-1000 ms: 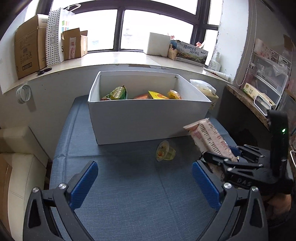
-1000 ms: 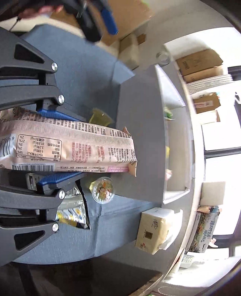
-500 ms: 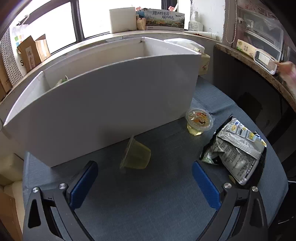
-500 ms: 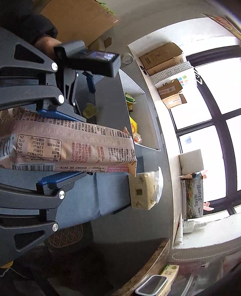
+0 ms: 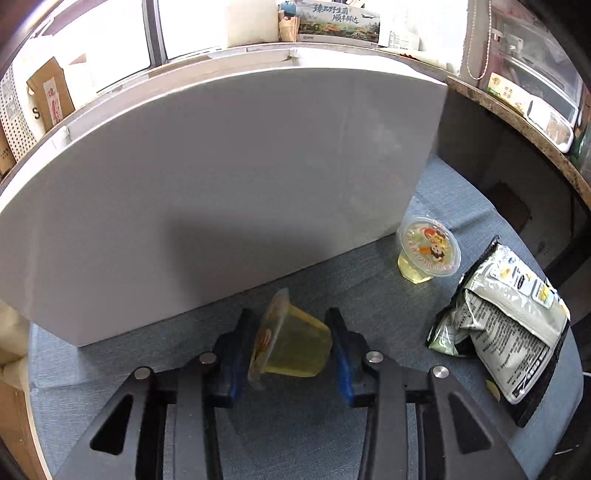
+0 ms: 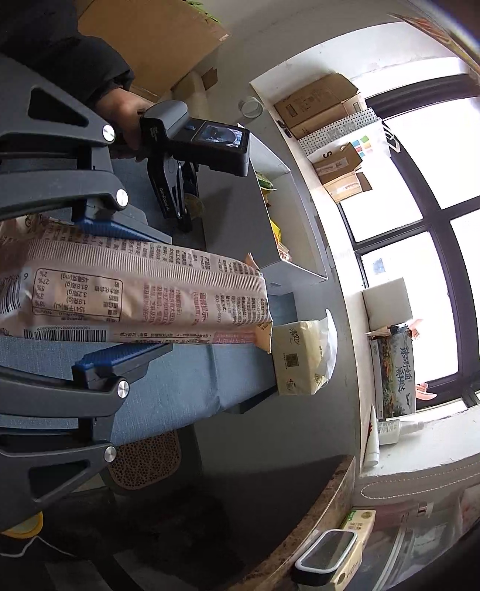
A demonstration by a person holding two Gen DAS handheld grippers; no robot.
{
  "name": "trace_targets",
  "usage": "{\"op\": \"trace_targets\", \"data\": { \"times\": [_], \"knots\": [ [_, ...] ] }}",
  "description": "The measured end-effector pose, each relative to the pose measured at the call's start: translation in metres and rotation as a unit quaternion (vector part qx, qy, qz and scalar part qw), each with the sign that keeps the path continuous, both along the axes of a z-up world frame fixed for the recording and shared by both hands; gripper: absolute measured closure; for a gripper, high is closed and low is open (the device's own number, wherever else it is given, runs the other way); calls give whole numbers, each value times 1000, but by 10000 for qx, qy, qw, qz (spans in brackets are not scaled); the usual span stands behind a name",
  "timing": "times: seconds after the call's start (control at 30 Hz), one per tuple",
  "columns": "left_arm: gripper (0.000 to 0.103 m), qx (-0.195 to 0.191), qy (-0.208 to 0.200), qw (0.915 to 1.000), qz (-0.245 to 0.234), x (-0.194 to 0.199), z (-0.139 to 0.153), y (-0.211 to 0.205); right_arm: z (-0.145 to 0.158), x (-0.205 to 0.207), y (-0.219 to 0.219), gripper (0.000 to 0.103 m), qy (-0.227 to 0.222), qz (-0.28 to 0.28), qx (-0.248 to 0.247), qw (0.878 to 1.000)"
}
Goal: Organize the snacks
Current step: 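Grasp the yellow jelly cup with the left gripper while right holds the bar, then drop the jelly cup and snack bar into the white box with both grippers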
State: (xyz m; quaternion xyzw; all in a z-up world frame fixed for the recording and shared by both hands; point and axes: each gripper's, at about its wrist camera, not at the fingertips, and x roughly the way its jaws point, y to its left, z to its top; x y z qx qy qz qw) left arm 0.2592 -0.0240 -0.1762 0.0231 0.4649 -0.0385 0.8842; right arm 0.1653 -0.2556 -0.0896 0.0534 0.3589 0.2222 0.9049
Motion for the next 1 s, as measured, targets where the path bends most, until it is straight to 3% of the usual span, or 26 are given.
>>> {"op": "trace_targets", "data": {
  "times": [0.1, 0.33, 0.63, 0.8, 1.0],
  "knots": [
    [67, -82, -117, 9999, 38, -11, 7, 0, -1, -1, 7, 50, 11, 65, -46, 10000],
    [67, -502, -565, 9971, 51, -56, 44, 14, -5, 0, 25, 50, 47, 254, -54, 9997],
    [68, -1123, -1268, 9851, 306, -120, 118, 67, 4, 17, 68, 50, -90, 717, 4, 9974],
    [68, -1014, -1635, 9800, 516, -116, 158, 93, 20, 42, 104, 50, -237, 1068, -11, 9940],
    [68, -733, -1889, 9769, 680, -72, 189, 120, 39, 95, 137, 50, -280, 1179, -41, 9926]
  ]
}}
